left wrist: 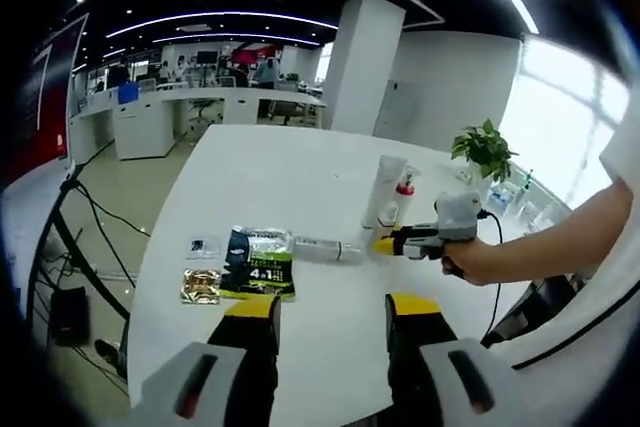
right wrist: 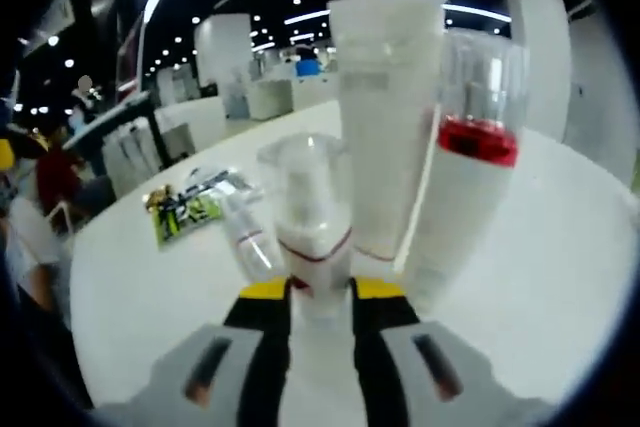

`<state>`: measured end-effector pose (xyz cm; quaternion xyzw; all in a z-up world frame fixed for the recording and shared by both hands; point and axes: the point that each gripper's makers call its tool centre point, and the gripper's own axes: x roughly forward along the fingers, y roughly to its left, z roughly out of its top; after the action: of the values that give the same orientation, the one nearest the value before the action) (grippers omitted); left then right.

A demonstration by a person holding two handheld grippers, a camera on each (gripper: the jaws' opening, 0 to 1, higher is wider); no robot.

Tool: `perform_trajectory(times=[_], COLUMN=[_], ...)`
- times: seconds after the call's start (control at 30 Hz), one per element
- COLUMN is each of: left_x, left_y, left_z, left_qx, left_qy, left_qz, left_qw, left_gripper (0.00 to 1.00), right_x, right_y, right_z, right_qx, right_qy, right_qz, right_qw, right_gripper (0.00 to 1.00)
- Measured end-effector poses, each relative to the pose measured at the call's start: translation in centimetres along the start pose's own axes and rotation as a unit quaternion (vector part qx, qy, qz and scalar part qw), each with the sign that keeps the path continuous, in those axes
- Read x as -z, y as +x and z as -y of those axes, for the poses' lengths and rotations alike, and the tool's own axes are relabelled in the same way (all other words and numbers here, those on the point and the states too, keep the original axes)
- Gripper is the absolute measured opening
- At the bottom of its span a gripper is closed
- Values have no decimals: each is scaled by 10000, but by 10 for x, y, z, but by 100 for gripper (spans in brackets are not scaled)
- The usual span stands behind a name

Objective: Arrange the skincare products in the storage area until every visible bottle or jar stands upright without overlapping.

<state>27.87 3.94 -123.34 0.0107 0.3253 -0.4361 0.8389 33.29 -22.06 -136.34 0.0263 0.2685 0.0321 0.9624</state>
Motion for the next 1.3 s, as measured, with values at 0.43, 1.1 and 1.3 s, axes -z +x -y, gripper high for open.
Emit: perform_trajectory(times=[0.43,1.1,1.3], left_x=[2,2,15], left_y=[17,221,251], left_z=[2,3,-7], left_qx=[128,1502,1605], left_qy=[-23,3493,4899], left_qz=[-136,-2277,-2693], left_qw=[9998,8964,8135], left_gripper=[45,58,51], right_x=[3,59,32], right_y=[-2,-157,-184], right_z=[16,-41,-43], right_qx=[266,518,760], right_qy=[591,1981,2095], right_qz=[-74,280,716], right_qw=[9979,9784,9722], right_gripper=[27,34,39])
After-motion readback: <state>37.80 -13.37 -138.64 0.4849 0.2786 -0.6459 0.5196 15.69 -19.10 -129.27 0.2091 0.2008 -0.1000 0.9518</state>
